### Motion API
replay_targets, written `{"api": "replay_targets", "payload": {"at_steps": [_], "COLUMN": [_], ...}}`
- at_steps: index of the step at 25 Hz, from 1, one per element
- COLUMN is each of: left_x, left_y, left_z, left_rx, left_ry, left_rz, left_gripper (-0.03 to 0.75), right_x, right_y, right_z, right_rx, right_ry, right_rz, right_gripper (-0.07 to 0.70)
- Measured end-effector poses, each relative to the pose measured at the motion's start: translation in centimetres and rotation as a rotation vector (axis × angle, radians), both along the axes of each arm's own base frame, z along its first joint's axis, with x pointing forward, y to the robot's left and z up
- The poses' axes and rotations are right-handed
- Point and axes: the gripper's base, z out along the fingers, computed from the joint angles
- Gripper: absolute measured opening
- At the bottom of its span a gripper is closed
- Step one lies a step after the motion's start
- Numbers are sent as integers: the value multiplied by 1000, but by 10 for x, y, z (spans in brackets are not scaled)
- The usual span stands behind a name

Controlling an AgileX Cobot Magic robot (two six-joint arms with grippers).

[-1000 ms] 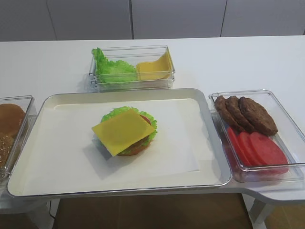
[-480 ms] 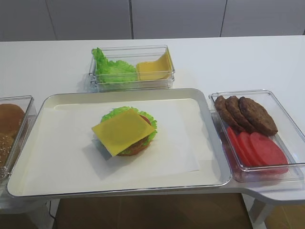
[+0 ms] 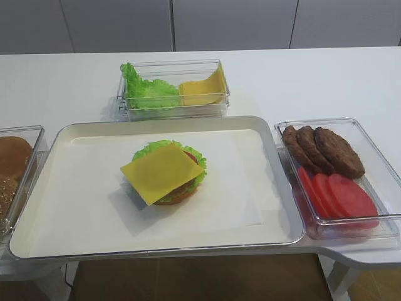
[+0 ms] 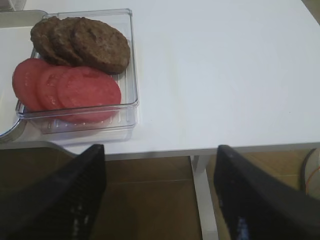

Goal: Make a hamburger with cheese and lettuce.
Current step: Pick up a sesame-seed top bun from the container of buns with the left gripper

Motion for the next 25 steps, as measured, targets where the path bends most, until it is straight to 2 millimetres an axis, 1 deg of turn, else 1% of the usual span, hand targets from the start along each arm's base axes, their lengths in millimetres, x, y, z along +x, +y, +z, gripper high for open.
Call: {"api": "replay_targets", "payload": {"at_steps": [4, 8, 11, 13, 16, 18, 22, 25], "left_x": [41, 78, 104, 119, 134, 138, 140, 142], "left_y": [3, 4, 3, 3, 11, 20, 32, 36], "left_z": [11, 14, 5, -7, -23, -27, -27, -29], "left_rx": [26, 35, -8, -77, -214, -298, -306, -271], "left_ry": [100, 186, 278, 357, 433, 427, 387, 409], "left_rz": [35, 46, 38, 14, -3, 9, 28, 13], "left_gripper": [424, 447, 449, 451, 451, 451, 451, 451], "right_x": [0, 0, 0, 0, 0, 0, 0, 0], "right_y": [0, 0, 0, 0, 0, 0, 0, 0], "right_z": [0, 0, 0, 0, 0, 0, 0, 0], "right_rx": [0, 0, 0, 0, 0, 0, 0, 0], "right_ry": [0, 0, 0, 0, 0, 0, 0, 0], "right_rz": [0, 0, 0, 0, 0, 0, 0, 0], "right_gripper": [511, 511, 511, 511, 511, 511, 511, 511]}}
